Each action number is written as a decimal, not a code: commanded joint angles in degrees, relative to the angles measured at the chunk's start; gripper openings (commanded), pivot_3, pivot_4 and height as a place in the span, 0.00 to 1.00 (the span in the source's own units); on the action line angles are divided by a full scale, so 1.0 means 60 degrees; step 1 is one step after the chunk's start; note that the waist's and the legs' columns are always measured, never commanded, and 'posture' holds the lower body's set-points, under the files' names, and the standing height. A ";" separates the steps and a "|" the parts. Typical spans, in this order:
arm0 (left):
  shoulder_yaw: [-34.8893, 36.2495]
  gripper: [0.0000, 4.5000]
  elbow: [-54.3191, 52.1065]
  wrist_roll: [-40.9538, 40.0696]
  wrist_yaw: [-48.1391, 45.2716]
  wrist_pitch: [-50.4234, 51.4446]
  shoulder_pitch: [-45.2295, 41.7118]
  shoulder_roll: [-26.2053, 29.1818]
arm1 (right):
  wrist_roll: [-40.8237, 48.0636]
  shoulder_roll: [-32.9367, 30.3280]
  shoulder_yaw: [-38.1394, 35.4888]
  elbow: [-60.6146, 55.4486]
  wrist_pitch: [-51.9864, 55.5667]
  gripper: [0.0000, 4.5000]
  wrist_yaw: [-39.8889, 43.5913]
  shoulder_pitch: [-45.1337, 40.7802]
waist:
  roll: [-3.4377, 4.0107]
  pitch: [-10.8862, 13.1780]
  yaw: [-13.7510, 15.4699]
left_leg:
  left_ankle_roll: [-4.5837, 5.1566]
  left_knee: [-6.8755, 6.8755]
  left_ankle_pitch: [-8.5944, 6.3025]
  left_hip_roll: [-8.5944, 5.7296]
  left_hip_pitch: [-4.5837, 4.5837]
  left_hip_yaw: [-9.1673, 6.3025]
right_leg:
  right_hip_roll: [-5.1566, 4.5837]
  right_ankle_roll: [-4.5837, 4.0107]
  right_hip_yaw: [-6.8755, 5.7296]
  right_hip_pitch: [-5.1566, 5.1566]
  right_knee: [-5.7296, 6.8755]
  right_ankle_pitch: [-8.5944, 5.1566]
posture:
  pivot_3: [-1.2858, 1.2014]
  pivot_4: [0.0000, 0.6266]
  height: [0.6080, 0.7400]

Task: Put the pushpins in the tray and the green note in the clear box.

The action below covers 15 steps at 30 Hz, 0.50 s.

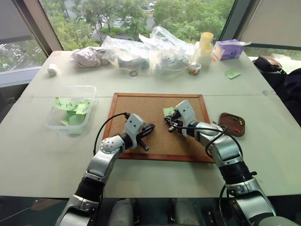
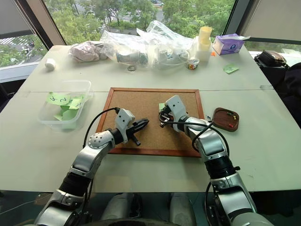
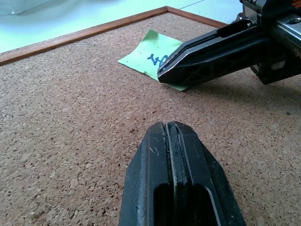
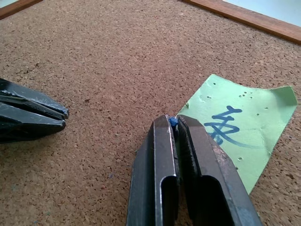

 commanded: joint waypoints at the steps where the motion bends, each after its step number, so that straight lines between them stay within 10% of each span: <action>1: 0.0140 0.00 0.0490 0.0107 -0.0002 0.0397 0.0478 0.0318 | 0.0384 -0.0177 -0.0627 -0.1454 -0.0053 0.03 0.0162 -0.0159 | 0.0000 0.0001 0.0001 | -0.0001 -0.0001 0.0001 0.0000 -0.0008 0.0000 | 0.0000 0.0000 0.0000 -0.0007 0.0000 0.0000 | 0.52 0.24 1.00; 8: 0.0519 0.00 0.0158 -0.0381 -0.0457 0.0778 0.0468 0.0803 | 0.0810 -0.0633 -0.0823 -0.2904 0.0534 0.03 0.0624 -0.0102 | -0.0007 0.0004 -0.0050 | -0.0021 -0.0019 0.0012 0.0005 -0.0015 0.0000 | 0.0010 -0.0001 0.0001 -0.0026 -0.0003 0.0000 | 0.52 0.24 1.00; 15: 0.2497 0.00 -0.1156 -0.3914 -0.1720 0.3764 -0.0680 0.1522 | 0.1115 -0.1297 -0.0551 -0.4029 0.0983 0.03 0.1283 0.0155 | -0.0060 0.0050 -0.0186 | -0.0050 -0.0060 0.0030 0.0003 -0.0024 -0.0003 | 0.0010 -0.0007 0.0001 -0.0050 -0.0003 -0.0004 | 0.52 0.24 1.00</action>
